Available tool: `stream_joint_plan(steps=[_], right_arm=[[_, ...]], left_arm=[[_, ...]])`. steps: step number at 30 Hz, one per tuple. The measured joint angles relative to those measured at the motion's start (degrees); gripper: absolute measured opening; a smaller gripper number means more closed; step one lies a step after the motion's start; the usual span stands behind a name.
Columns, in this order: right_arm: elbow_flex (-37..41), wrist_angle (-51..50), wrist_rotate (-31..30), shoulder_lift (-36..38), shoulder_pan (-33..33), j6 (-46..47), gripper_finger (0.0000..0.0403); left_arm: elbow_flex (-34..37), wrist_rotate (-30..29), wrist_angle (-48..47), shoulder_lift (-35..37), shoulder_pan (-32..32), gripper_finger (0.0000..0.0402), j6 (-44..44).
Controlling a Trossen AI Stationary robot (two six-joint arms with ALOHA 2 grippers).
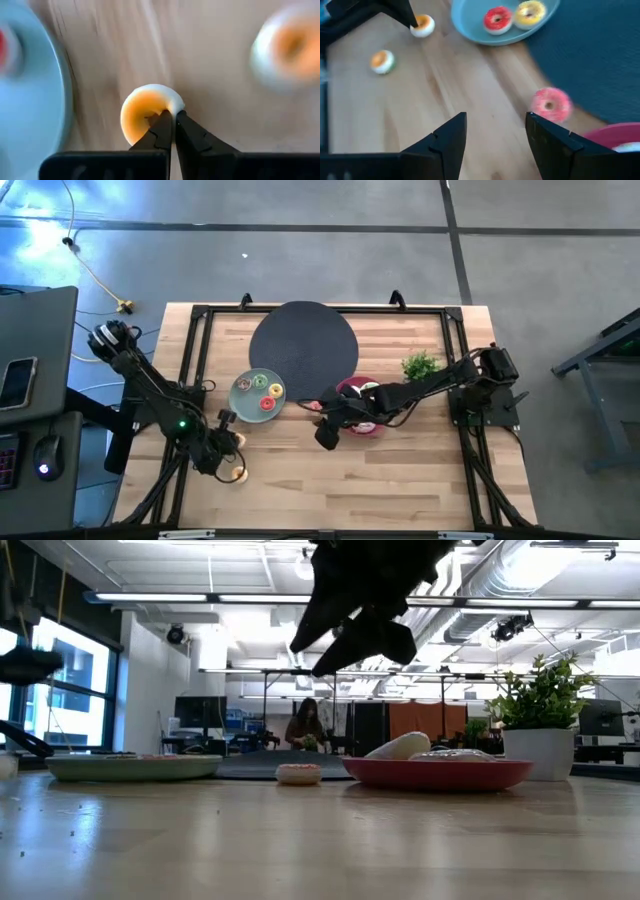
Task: Pick & Place donuts
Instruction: Put the small white doughnut on the blue plate
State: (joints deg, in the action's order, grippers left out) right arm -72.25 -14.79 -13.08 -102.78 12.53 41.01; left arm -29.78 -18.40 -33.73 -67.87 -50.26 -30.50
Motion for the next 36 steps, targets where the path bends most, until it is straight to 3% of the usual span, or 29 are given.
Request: stream_joint_plan(steps=[4, 8, 12, 16, 18, 26, 36], right_arm=[[0.0, 4.4, 10.4, -0.4, -1.0, 3.6, 0.0194], [0.0, 13.4, 20.6, -2.2, -2.5, 6.1, 0.0194], [-0.1, 19.3, 24.6, -4.3, -4.0, 9.1, 0.0194], [0.0, 19.4, 24.8, -4.9, -4.3, 9.5, 0.0194], [0.0, 18.5, 24.5, -4.9, -3.9, 8.9, 0.0194], [0.0, 17.6, 19.1, -5.2, -3.1, 1.2, 0.0196], [-0.1, 31.4, 17.6, -7.6, -2.9, -17.5, 0.0254]], left_arm=[[-2.3, -7.6, 8.4, 3.7, 0.0, 0.0002, 2.6], [-1.5, -18.6, 23.9, 8.3, 0.0, 0.0001, 12.8], [6.8, -21.0, 41.3, 8.7, 0.0, 0.0001, 9.0], [17.4, -24.9, 70.8, 4.5, -1.4, 0.0000, 6.2], [20.3, -27.8, 80.2, 2.1, -2.0, 0.0000, 6.1], [22.8, -25.3, 84.9, -3.8, -1.9, 0.0000, -1.2], [22.6, -23.1, 95.4, -3.4, -1.8, 0.0000, 8.0]])
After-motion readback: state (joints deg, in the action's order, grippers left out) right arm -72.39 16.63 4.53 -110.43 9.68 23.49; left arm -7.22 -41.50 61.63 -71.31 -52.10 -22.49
